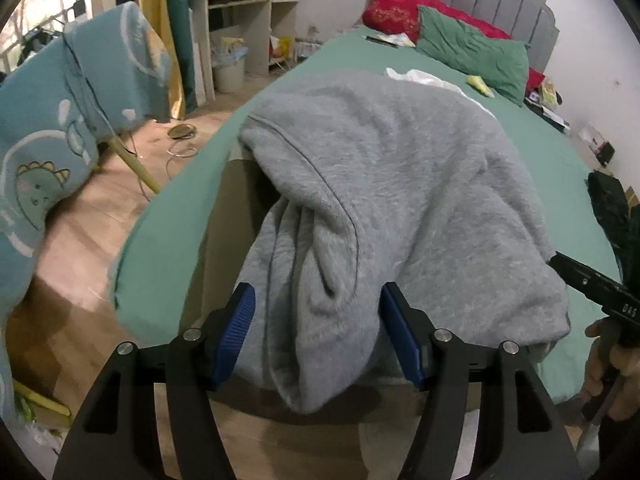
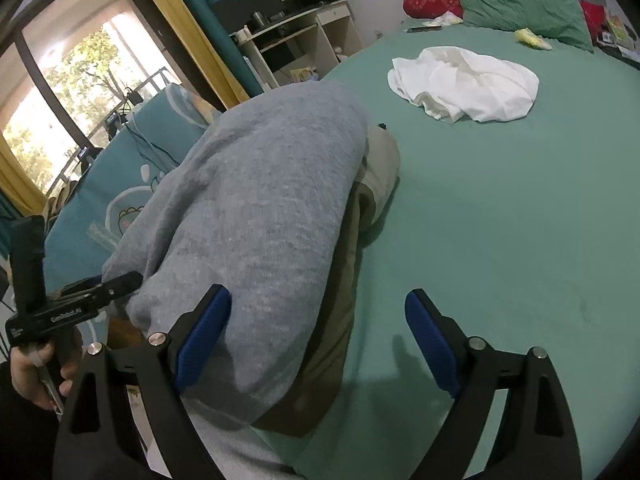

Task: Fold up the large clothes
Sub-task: 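Carry the bundle to the bed corner and lower it with both grippers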

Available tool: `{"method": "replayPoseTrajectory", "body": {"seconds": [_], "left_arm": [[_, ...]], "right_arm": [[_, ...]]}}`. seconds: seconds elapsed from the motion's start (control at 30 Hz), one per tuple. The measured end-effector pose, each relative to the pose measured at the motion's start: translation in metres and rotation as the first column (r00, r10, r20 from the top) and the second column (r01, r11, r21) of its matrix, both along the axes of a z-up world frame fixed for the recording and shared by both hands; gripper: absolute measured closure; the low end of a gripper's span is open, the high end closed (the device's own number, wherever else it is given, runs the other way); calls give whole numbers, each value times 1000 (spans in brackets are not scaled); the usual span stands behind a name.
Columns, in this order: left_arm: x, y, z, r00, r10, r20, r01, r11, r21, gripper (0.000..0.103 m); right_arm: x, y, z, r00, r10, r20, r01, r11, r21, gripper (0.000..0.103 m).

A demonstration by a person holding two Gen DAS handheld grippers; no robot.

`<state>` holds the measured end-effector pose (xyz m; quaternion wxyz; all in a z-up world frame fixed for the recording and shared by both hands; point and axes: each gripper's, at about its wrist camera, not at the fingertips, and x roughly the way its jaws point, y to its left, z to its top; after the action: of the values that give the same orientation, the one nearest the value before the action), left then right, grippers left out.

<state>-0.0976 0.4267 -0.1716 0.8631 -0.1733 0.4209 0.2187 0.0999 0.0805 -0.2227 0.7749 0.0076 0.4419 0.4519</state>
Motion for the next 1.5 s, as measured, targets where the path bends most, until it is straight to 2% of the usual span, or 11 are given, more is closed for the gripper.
{"method": "replayPoseTrajectory", "body": {"seconds": [0.13,0.3,0.4,0.97,1.23,1.5], "left_arm": [[-16,-11,13,996,13,83,-10,999,-38,35],[-30,-39,28,983,27,183,-24,1000,-17,35],[-29,-59,35,977,20,213,-18,1000,-13,35],[-10,-171,59,963,-99,250,105,994,-14,35],[2,-218,75,952,-156,263,162,987,2,35],[13,-262,95,933,-213,290,212,977,36,35]], "right_arm": [[-6,-13,3,1000,7,0,-7,1000,-10,14],[-14,-28,0,1000,11,-24,-12,999,-40,14],[-19,-43,3,1000,9,-16,-10,999,-41,14],[-20,-163,21,991,-130,-6,130,991,-30,14],[-13,-227,32,973,-230,1,230,973,3,14],[-7,-290,57,942,-331,47,330,943,34,14]]}}
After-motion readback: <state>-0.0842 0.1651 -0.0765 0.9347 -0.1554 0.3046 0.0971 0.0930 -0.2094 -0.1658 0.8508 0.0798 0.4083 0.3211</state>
